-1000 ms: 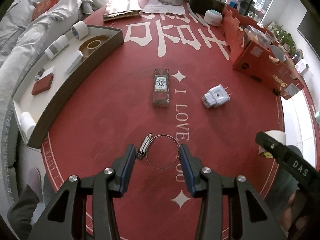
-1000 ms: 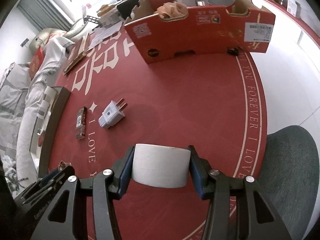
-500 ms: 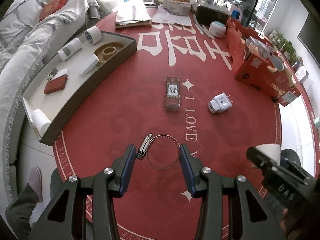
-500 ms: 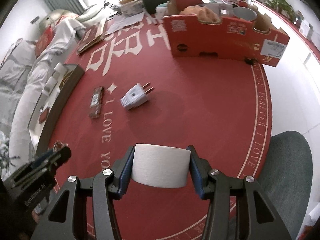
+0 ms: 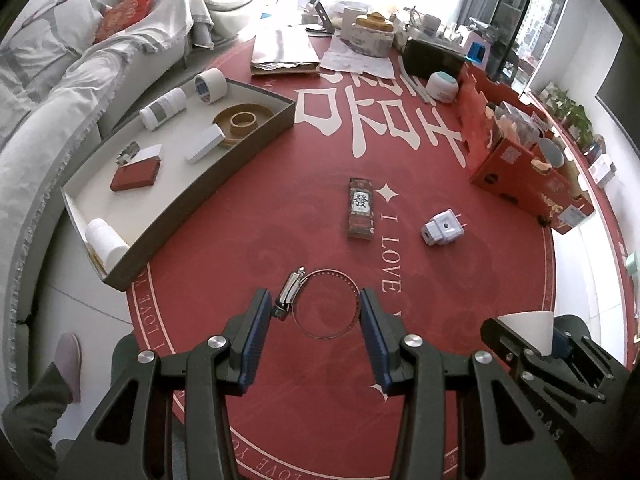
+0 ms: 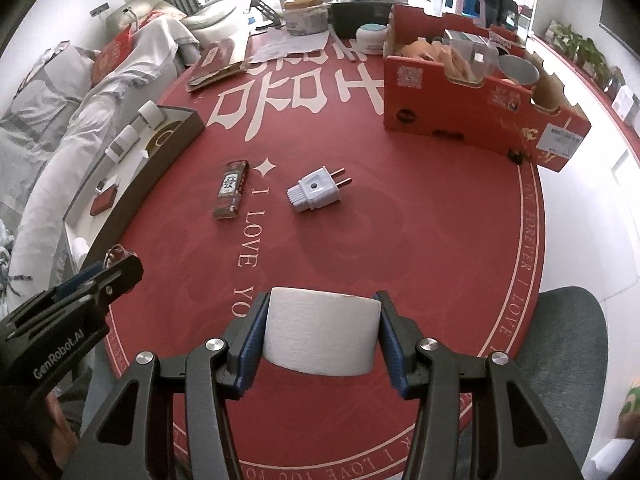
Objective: Organize rigid objects
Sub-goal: 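Carry the hose clamp and white tape roll over the box lid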
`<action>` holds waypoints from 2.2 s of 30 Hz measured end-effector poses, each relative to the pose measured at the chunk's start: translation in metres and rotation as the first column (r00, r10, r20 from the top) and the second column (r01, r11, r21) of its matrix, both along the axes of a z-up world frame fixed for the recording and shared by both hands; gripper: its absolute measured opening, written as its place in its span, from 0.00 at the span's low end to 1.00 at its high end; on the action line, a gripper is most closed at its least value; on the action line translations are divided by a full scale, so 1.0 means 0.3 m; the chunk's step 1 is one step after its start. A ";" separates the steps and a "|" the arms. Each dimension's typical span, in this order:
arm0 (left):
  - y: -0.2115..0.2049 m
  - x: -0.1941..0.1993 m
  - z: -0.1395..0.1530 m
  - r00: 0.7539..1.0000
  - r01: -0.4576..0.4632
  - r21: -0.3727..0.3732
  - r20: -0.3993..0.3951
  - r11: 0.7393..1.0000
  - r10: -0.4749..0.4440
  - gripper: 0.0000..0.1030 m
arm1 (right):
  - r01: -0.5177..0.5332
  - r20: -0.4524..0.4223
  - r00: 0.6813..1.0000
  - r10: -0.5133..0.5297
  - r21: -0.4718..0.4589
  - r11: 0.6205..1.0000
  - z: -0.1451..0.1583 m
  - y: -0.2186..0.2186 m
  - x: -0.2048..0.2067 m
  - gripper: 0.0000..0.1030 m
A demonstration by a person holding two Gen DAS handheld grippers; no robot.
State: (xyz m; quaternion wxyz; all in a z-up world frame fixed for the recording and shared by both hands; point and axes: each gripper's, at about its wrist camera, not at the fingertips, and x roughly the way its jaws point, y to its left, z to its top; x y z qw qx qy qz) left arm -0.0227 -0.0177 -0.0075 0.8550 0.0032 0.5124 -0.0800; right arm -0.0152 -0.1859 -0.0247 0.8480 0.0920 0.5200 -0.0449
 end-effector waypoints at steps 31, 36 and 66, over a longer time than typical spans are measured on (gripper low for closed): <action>0.350 0.194 0.901 0.904 -0.177 -0.206 0.352 0.962 0.242 0.47 | -0.305 0.382 0.893 0.238 0.125 0.944 0.840 0.216 0.312 0.51; 0.453 0.296 0.909 0.872 -0.279 -0.162 0.370 0.946 0.320 0.47 | -0.338 0.376 0.887 0.268 0.134 0.931 0.867 0.304 0.433 0.51; 0.628 0.670 0.040 0.889 -0.455 0.100 -0.005 0.885 0.458 0.47 | -0.399 -0.073 0.912 0.403 0.067 0.915 0.118 0.717 0.943 0.51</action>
